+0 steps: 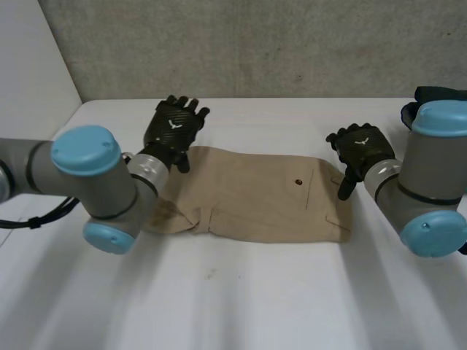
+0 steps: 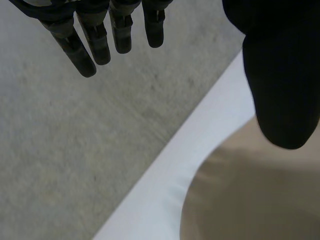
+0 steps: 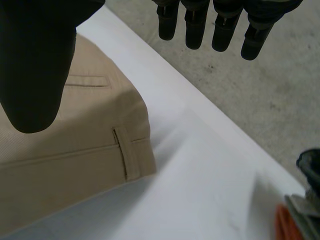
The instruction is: Fold the laundry.
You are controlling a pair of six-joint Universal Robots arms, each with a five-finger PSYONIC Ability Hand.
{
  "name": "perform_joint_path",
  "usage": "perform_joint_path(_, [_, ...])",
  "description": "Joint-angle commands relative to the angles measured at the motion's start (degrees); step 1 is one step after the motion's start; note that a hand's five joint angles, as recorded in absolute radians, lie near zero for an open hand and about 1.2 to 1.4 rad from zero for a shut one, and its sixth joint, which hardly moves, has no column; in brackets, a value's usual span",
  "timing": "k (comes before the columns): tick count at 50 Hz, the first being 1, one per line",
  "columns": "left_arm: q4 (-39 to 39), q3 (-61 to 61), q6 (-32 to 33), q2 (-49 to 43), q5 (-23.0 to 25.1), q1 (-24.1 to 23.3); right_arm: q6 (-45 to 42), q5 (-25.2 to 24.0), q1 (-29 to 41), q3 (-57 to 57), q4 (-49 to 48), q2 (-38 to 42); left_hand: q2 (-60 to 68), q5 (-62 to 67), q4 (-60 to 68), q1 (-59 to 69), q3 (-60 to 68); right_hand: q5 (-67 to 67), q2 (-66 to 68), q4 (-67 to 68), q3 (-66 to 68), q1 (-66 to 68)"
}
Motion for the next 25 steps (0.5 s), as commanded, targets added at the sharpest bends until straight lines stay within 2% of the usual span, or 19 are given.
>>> perform_joint_path(1, [-14.81, 2.65, -1.83, 2.09, 1.06, 4.07, 8.71, -0.41, -1.43, -0.92, 9.52, -3.22, 3.35, 2.04, 3.33, 3.86, 3.03, -2.68, -1.78, -1.92, -1.69, -2.51])
perform_joint_path(8, [-23.88, 2.56, -1.48, 3.51, 3.96, 7.76, 10.30, -3.13, -1.96, -0.39, 17.71, -4.89, 9.57, 8.25, 9.54, 10.07, 9.25, -2.68, -1.78, -1.92, -1.69, -2.51])
perform_joint_path(11, [-26.78, 2.03, -0.87, 3.16, 7.55, 9.52, 10.39, -5.07, -1.87, 1.36, 20.35, -5.16, 17.44, 16.13, 17.42, 17.95, 17.13, -2.68, -1.78, -1.92, -1.69, -2.51])
perform_joint_path(18, [-24.78, 0.97, 0.10, -0.53, 11.78, 10.14, 10.22, -5.69, -1.52, 6.28, 17.72, -5.07, 21.02, 19.70, 20.99, 21.52, 20.70, -2.68, -1.78, -1.92, -1.69, -2.51])
perform_joint_path(23, [-21.25, 1.59, 0.80, -3.78, 11.88, 8.73, 10.13, -5.51, -1.52, 8.57, 15.78, -5.16, 22.86, 21.54, 22.83, 23.36, 22.54, -2.68, -1.78, -1.92, -1.69, -2.51])
perform_joint_path(25, [-20.11, 1.77, 1.86, -4.67, 11.26, 7.94, 10.13, -5.16, -1.61, 9.36, 15.17, -5.16, 43.81, 42.50, 43.78, 44.32, 43.49, -2.68, -1.78, -1.92, -1.69, -2.51])
